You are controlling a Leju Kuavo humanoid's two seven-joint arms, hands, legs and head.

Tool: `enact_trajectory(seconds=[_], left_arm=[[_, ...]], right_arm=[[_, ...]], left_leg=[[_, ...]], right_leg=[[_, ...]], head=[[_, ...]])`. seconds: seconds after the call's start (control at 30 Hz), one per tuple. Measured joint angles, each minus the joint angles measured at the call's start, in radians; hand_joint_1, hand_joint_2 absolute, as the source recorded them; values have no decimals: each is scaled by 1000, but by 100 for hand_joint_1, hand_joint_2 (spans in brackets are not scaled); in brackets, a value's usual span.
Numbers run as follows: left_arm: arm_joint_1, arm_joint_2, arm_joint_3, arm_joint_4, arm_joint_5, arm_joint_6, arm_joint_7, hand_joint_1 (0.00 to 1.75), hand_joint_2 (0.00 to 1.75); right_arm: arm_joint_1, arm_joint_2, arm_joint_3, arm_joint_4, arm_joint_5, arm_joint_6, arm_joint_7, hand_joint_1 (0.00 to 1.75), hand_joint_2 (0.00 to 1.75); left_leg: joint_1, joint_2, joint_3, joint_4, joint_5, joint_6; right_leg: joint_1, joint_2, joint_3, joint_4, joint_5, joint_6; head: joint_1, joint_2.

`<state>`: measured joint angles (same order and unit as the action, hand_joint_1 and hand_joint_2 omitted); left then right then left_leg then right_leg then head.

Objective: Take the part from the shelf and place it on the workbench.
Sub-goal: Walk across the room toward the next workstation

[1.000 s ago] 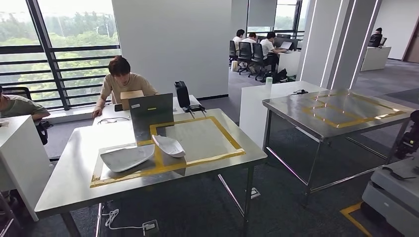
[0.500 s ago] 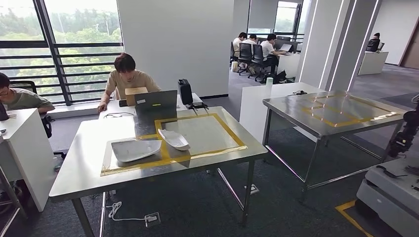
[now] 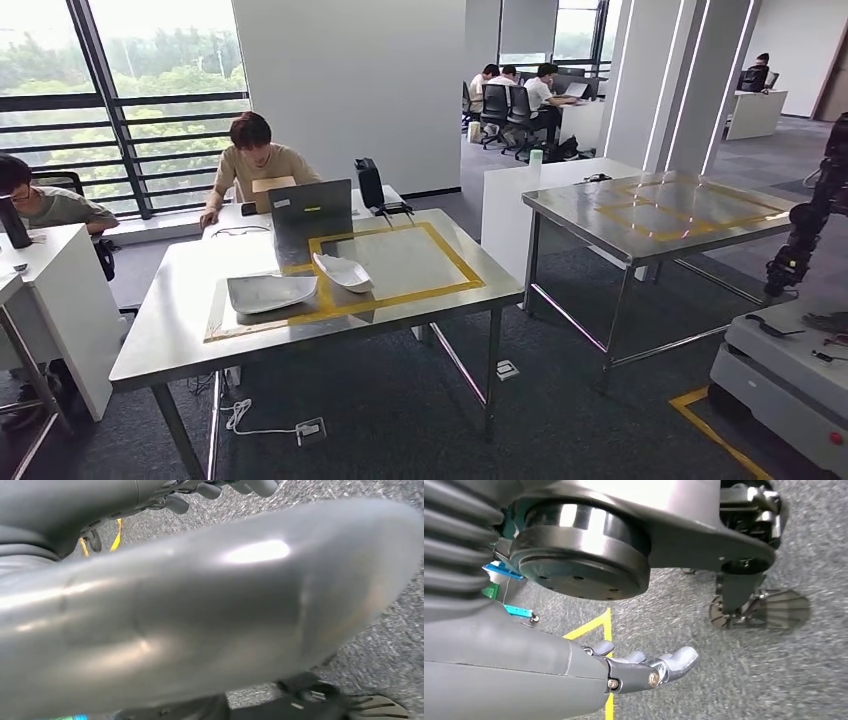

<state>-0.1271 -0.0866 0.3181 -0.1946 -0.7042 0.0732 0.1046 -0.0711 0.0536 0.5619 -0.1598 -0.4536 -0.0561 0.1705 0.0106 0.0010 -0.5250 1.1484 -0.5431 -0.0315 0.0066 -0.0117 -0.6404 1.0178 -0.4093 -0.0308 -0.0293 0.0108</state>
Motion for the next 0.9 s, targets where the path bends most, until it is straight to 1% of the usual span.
enact_trajectory(seconds=[0.03,0.07,0.1,0.17,0.2,0.23,0.27,0.3,0.33,0.37,0.4,0.43,0.47,0.5,0.53,0.57,0.6,0.63,0.67,0.7,0.73,0.77,0.8,0.83,0.87,0.9], left_arm=[[-2,0,-1,-1,-1,0,-1,0,0],[-4,0,-1,-3,-1,0,-1,0,0],[-5,0,-2,-3,-2,0,-1,0,0],[-5,-2,-3,-3,-3,0,-2,0,0],[-5,-3,-3,-3,-3,0,-4,0,0],[-6,-3,-3,-3,-3,0,-9,0,0],[-7,-3,-3,-3,-4,1,-16,0,0],[-9,-3,-4,-4,-6,2,-23,0,0],[-11,-4,-4,-4,-10,2,-28,0,0],[-13,-6,-5,-4,-14,3,-28,0,0],[-15,-6,-6,-4,-18,3,-23,0,0],[-16,-7,-8,-4,-22,3,-14,0,0],[-15,-7,-10,-3,-23,3,-6,0,0],[-13,-8,-12,-3,-20,5,0,0,0],[-9,-7,-12,-3,-13,9,0,0,0],[-4,-7,-12,-3,-3,13,-2,0,0],[2,-7,-11,-3,6,18,-5,0,0],[9,-6,-8,-3,11,22,-5,0,0],[18,-5,-6,-2,13,23,-1,0,0],[28,-4,-4,0,11,24,4,0,0],[39,-2,-3,1,9,24,6,0,0],[48,-1,-3,2,7,24,3,0,0],[53,-1,-3,3,5,24,-4,0,0],[53,-2,-3,2,2,23,-11,0,0],[48,-3,-3,2,-4,19,-15,0,0],[41,-4,-3,2,-10,11,-14,0,44]], right_arm=[[0,0,0,0,0,0,0,0,175],[-1,1,0,0,0,0,0,0,175],[-1,2,0,0,0,0,0,0,175],[0,3,0,0,0,0,0,0,175],[1,4,0,1,0,0,1,0,175],[2,4,0,1,0,0,1,0,175],[3,4,0,1,-1,0,1,0,175],[2,4,0,1,-3,0,1,0,175],[1,4,0,1,-6,0,0,0,175],[-1,4,0,1,-8,0,0,0,175],[-2,4,0,1,-10,-1,-1,0,175],[-2,4,0,1,-11,-2,-2,0,175],[-2,4,0,1,-10,-4,-2,0,175],[-3,4,1,1,-6,-6,1,0,175],[-4,4,1,1,0,-8,7,0,175],[-4,4,3,1,7,-11,17,0,175],[-3,4,5,1,14,-18,27,0,175],[-1,4,7,1,21,-31,32,0,175],[1,3,10,1,27,-48,33,0,175],[1,3,12,2,32,-66,29,0,175],[2,2,14,2,37,-81,26,0,175],[1,0,17,2,42,-90,27,0,175],[1,-1,19,2,46,-96,32,0,175],[2,-2,23,2,49,-99,40,0,175],[2,-2,26,2,52,-102,46,0,175],[2,-2,30,2,52,-106,49,0,175]], left_leg=[[-3,-1,45,-69,-4,5],[-6,-2,73,-121,-15,10],[-10,-2,82,-147,-23,16],[-11,0,65,-156,-6,31],[-10,2,54,-158,8,39],[-7,4,40,-160,22,47],[-5,7,25,-160,37,52],[-5,7,10,-159,50,55],[-6,8,-6,-156,63,56],[-6,8,-24,-152,76,55],[-5,9,-43,-147,87,53],[-4,10,-63,-141,99,51],[-3,11,-83,-134,109,47],[-3,11,-100,-128,119,42],[-3,11,-112,-122,128,37],[-3,12,-119,-120,137,30],[-4,12,-121,-121,146,24],[-3,12,-121,-124,155,18],[-2,12,-121,-127,163,11],[-1,11,-126,-122,156,5],[0,8,-135,-104,127,0],[1,6,-147,-67,80,-5],[2,4,-160,-14,22,-9],[2,3,-171,49,-27,-11],[2,3,-175,106,-51,-13],[2,3,-169,144,-50,-13]], right_leg=[[0,0,-9,2,10,5],[0,-1,-14,2,20,10],[-1,-1,-17,-1,31,16],[-4,0,-22,-8,51,28],[-5,3,-30,-2,38,35],[-6,5,-40,21,4,42],[-9,7,-53,66,-50,49],[-11,8,-65,126,-109,55],[-13,9,-75,191,-152,60],[-14,9,-77,246,-171,63],[-15,9,-66,273,-164,65],[-16,9,-40,270,-141,65],[-16,9,6,228,-115,65],[-16,9,62,159,-110,64],[-14,11,114,86,-119,59],[-11,12,151,28,-133,52],[-8,14,167,-4,-148,44],[-5,15,167,-14,-148,34],[-6,14,160,-14,-138,25],[-7,12,152,-16,-128,17],[-9,11,140,-18,-115,8],[-10,9,126,-20,-100,1],[-9,8,112,-20,-87,-3],[-8,6,95,-19,-74,-5],[-6,3,77,-17,-60,-5],[-4,1,58,-15,-48,-4]], head=[[0,0],[0,0],[0,0],[-2,0],[-1,0],[-1,0],[0,0],[1,0],[2,0],[2,0],[2,0],[2,0],[2,0],[2,0],[2,0],[2,0],[1,0],[0,0],[0,0],[-1,0],[-2,0],[-3,0],[-4,0],[-5,0],[-6,0],[-6,0]])
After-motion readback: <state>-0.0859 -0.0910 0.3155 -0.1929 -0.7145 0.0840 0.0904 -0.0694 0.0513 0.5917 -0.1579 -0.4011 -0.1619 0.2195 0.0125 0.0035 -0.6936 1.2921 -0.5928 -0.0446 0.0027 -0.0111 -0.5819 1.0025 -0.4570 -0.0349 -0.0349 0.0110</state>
